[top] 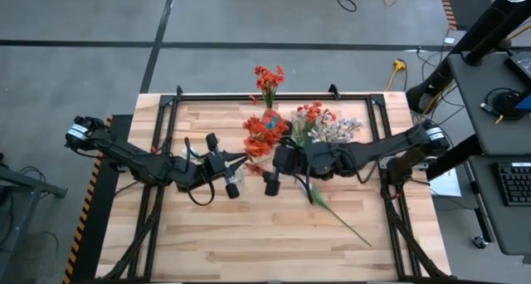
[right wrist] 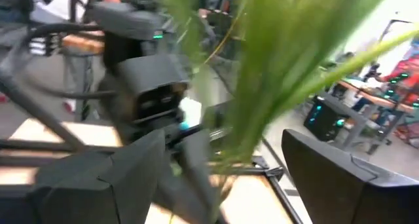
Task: Sort flowers into vase by color
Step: Put the left orange flowers into the blue vase
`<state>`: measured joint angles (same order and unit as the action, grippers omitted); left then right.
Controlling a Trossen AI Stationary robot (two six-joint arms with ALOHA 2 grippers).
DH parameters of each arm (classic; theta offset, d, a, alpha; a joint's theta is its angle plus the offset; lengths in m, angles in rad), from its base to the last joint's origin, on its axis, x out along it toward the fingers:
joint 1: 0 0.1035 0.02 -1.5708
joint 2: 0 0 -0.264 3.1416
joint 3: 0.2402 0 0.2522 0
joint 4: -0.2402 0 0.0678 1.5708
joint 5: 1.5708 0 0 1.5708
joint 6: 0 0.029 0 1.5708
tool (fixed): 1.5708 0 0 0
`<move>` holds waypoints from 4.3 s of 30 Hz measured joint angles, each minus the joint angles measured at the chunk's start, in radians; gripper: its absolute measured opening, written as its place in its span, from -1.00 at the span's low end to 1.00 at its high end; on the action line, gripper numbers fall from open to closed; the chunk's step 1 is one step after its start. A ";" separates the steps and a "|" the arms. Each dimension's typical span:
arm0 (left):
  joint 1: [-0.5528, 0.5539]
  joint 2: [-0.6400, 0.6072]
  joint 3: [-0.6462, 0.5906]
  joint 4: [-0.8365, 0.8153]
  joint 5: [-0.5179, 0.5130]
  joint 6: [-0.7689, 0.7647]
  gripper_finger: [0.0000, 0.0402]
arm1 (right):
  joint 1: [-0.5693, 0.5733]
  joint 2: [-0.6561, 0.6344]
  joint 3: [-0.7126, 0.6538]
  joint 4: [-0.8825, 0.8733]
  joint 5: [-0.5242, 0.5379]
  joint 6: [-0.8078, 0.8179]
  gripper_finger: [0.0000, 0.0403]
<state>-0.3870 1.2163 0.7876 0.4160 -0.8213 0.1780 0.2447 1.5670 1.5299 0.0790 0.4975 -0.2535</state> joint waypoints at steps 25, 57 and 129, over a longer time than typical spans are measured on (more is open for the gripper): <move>-0.003 -0.088 0.021 -0.243 0.007 -0.030 -0.34 | -0.043 -0.025 0.004 -0.089 0.003 0.029 -0.89; -0.105 -0.315 0.068 -0.597 0.000 -0.157 0.04 | -0.417 -0.019 -0.275 0.120 0.001 0.137 -0.90; -0.104 -0.301 0.067 -0.596 -0.009 -0.134 0.04 | -0.483 0.072 -0.275 0.135 0.019 0.193 -0.48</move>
<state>-0.4908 0.9150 0.8543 -0.1799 -0.8307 0.0437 -0.2382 1.6386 1.2545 0.2140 0.5166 -0.0607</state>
